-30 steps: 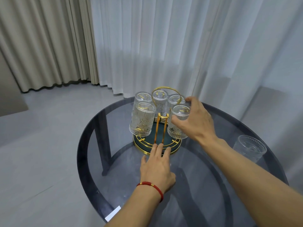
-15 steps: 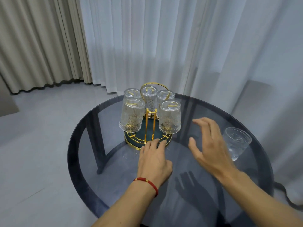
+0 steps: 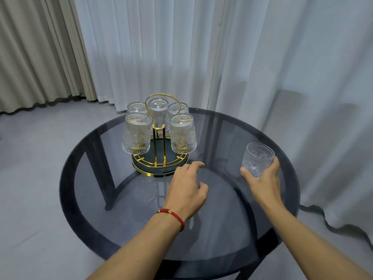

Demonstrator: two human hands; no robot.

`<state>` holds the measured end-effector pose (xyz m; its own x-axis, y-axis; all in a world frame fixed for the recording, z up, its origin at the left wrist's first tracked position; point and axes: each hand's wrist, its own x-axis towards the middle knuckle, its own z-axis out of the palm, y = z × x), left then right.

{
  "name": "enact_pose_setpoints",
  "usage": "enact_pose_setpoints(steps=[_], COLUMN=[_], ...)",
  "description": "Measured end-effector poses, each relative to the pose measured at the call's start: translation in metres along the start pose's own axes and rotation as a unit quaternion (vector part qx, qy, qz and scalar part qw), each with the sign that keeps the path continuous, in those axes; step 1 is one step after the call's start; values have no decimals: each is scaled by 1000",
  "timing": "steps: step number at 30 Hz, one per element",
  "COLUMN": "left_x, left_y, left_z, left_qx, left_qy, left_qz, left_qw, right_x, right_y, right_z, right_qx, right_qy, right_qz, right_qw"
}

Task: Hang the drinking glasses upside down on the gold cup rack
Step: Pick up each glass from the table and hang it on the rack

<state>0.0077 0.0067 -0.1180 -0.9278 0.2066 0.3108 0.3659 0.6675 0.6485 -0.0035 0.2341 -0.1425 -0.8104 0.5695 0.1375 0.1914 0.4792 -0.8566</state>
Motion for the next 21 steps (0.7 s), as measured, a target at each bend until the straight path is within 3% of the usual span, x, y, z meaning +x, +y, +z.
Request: enact_pose_setpoints(steps=[4, 8, 11, 15, 18, 21], left_x=[0, 2, 5, 9, 7, 5], left_y=[2, 0, 0, 1, 0, -2], left_z=[0, -5, -10, -22, -28, -36], left_qx=[-17, -70, -160, -401, -414, -413], left_qy=[-4, -1, 1, -52, -79, -34], left_qz=[-1, -32, -81, -146, -124, -125], left_qw=[1000, 997, 984, 903, 898, 902], right_x=[6, -1, -13, -28, -41, -48], right_y=[-3, -10, -21, -43, -51, -60], right_z=[1, -1, 0, -7, -8, -5], right_qx=[-13, -11, 16, 64, 18, 43], right_qy=[12, 5, -60, -211, -292, -340], right_qz=[21, -22, -90, -169, -217, -211], right_qw=[1000, 1000, 994, 960, 931, 915])
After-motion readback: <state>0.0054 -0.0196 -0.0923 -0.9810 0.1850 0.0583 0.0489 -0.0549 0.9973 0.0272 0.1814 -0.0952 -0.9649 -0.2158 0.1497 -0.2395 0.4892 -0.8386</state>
